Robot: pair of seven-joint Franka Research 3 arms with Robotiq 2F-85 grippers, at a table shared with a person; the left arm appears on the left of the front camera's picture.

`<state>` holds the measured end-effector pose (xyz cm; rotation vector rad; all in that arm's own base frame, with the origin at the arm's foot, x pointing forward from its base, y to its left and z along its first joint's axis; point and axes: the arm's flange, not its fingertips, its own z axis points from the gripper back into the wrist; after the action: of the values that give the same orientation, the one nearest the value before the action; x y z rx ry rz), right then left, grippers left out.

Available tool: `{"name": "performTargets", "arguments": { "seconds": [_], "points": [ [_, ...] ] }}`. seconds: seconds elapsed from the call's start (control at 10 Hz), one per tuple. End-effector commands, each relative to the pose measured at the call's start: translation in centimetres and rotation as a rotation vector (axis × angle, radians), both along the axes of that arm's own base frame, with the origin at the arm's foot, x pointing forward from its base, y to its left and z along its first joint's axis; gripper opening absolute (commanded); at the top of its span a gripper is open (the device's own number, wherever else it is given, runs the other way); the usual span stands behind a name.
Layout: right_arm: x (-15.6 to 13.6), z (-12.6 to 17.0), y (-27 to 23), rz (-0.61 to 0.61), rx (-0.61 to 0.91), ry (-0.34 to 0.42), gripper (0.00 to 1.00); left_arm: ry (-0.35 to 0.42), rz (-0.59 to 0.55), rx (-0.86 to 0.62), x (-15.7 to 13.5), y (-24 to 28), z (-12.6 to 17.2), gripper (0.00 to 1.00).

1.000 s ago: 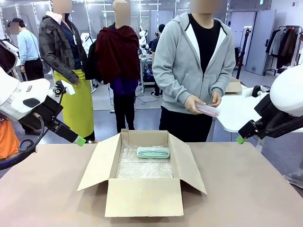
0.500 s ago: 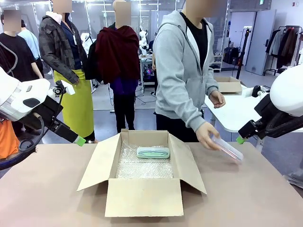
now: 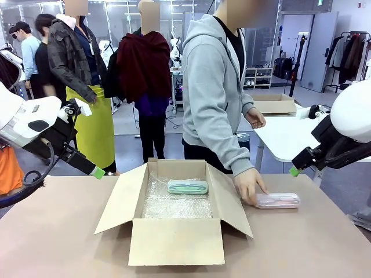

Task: Pack the glasses set securely to prepare it for shipping.
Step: Put the Glasses case from the right side of the table into the Package Box.

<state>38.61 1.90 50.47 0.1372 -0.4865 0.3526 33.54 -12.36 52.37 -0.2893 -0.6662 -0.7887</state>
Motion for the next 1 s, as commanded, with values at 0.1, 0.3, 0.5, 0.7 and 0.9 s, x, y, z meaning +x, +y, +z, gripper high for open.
{"name": "performTargets", "arguments": {
  "seconds": [0.1,0.3,0.5,0.7,0.9],
  "points": [
    [-0.2,0.2,0.1,-0.012,0.001,0.009,1.0,0.001,-0.008,-0.01,-0.1,0.2,0.0,1.0],
    [1.6,0.2,0.0,-0.005,-0.004,0.025,1.0,0.001,-0.008,-0.01,-0.1,0.2,0.0,1.0],
    [6.0,-0.2,0.1,-0.024,-0.046,0.07,1.0,0.001,-0.008,-0.01,-0.1,0.2,0.0,1.0],
    [9.7,-1.3,0.0,-0.039,-0.051,0.104,1.0,0.001,-0.008,-0.01,-0.1,0.2,0.0,1.0],
    [12.0,-2.8,0.0,-0.049,-0.078,0.119,1.0,0.001,-0.008,-0.01,-0.1,0.2,0.0,1.0]
  ]
}}
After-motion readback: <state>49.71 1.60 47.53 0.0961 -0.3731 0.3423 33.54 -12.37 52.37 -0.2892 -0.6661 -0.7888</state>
